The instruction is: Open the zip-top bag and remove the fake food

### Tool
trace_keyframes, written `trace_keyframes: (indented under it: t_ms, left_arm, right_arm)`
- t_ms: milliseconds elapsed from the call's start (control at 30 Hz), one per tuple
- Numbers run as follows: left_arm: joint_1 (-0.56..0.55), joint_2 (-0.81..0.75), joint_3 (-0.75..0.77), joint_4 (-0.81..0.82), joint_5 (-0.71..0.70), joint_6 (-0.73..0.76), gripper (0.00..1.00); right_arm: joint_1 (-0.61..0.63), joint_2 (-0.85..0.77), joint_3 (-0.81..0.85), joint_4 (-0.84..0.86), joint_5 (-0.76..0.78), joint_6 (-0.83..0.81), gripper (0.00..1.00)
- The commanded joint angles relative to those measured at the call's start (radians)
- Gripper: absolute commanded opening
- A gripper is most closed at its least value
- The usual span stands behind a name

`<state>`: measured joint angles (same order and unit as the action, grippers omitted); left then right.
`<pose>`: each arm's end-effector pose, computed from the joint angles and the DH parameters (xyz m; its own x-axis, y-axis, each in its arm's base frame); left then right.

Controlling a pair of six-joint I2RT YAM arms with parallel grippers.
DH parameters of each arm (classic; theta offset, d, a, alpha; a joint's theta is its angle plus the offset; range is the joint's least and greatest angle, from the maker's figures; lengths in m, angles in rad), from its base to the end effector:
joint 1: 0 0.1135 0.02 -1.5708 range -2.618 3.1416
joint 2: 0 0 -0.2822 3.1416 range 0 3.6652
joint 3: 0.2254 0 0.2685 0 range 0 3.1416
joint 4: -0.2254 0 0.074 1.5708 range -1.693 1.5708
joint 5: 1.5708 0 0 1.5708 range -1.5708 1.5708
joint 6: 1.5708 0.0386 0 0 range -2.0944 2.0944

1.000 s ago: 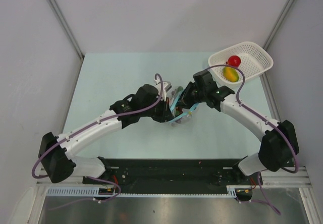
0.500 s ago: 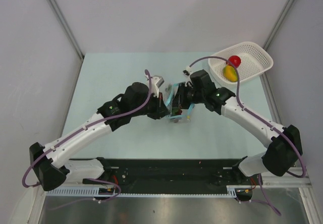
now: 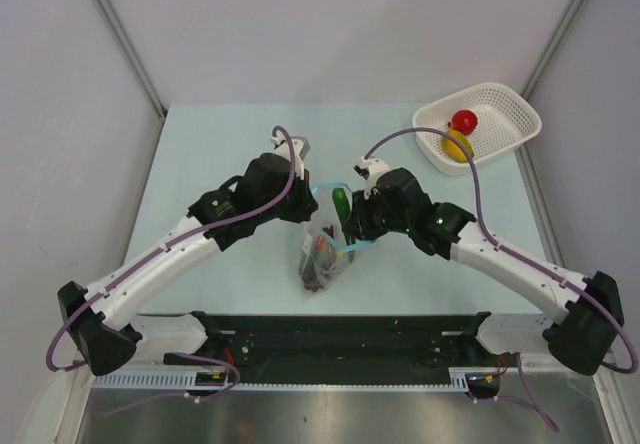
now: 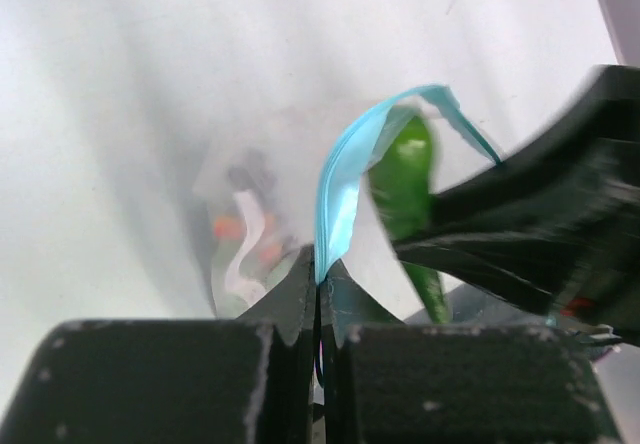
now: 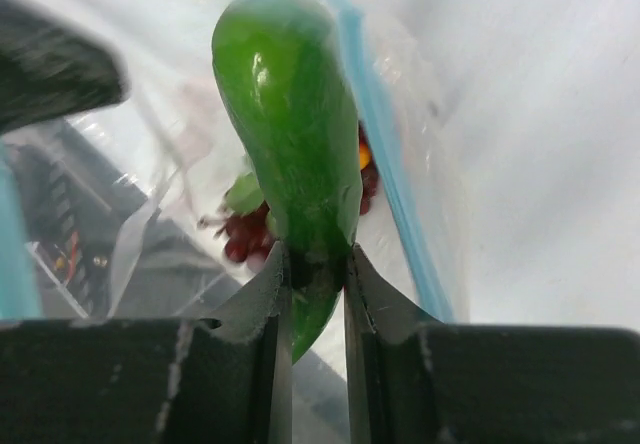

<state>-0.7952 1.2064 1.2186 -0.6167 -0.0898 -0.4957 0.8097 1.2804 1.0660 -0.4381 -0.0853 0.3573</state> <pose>0.1935 -0.1924 0.3765 -0.6637 0.0002 -0.7480 0.3908 0.8527 -0.3465 0.2025 0.2173 0.3186 -0.6610 -0.1887 -0.7263 -0.5731 0.7517 0.3264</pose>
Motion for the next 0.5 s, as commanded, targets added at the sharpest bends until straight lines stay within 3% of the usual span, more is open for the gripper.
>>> trace_keyframes:
  t_ms: [0, 200, 333, 467]
  left_arm:
    - [0.008, -0.019, 0.013, 0.001, -0.071, 0.019, 0.0]
    - [0.01, -0.024, -0.022, 0.054, 0.018, 0.048, 0.0]
    - [0.01, -0.022, -0.03, 0.048, 0.021, 0.06, 0.0]
    - [0.01, -0.031, -0.065, 0.058, 0.03, 0.055, 0.0]
  right_arm:
    - [0.012, -0.121, -0.06, 0.179, -0.014, -0.14, 0.0]
    - [0.025, -0.159, -0.115, 0.336, -0.223, -0.21, 0.0]
    - [-0.044, -0.182, -0.113, 0.409, -0.094, -0.025, 0.0]
    - [-0.168, -0.236, -0.112, 0.516, 0.112, 0.046, 0.0]
